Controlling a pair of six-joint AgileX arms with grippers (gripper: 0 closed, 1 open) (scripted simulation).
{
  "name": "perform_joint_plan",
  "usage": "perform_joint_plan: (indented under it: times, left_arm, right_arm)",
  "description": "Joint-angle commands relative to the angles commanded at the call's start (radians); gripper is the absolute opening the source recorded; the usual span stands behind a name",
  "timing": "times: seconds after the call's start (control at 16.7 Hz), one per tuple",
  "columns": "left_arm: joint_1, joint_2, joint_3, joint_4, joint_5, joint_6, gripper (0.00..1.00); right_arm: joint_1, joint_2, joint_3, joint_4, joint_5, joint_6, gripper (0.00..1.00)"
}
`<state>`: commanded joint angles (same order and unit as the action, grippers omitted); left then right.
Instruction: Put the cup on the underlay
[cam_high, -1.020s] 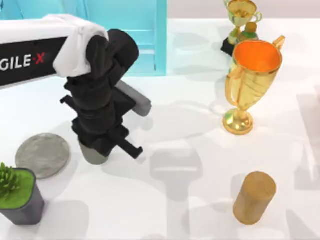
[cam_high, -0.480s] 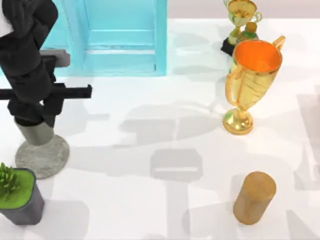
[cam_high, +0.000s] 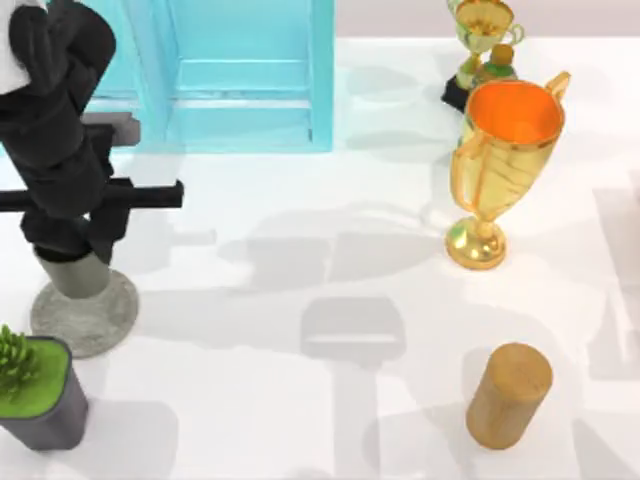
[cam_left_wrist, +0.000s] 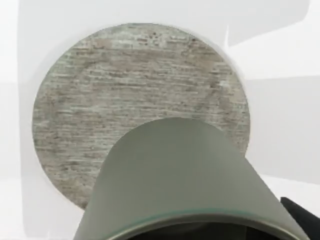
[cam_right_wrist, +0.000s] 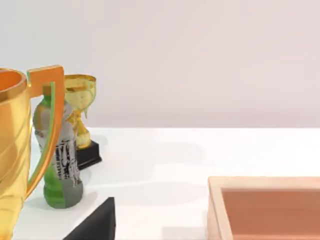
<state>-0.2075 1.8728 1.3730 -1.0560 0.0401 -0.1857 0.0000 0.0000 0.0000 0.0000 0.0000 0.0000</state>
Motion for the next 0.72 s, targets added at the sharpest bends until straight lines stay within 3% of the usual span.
perform_joint_plan:
  times: [0.24,0.54,0.72]
  left_arm:
    - [0.008,0.043,-0.101,0.149,-0.001,0.017,0.0]
    - [0.013,0.047,-0.118,0.166,-0.001,0.017,0.0]
    - [0.013,0.047,-0.118,0.166,-0.001,0.017,0.23]
  right_arm:
    - [0.0,0.0,0.0,0.0,0.0,0.0,1.0]
    - [0.0,0.0,0.0,0.0,0.0,0.0,1.0]
    - [0.0,0.0,0.0,0.0,0.0,0.0,1.0]
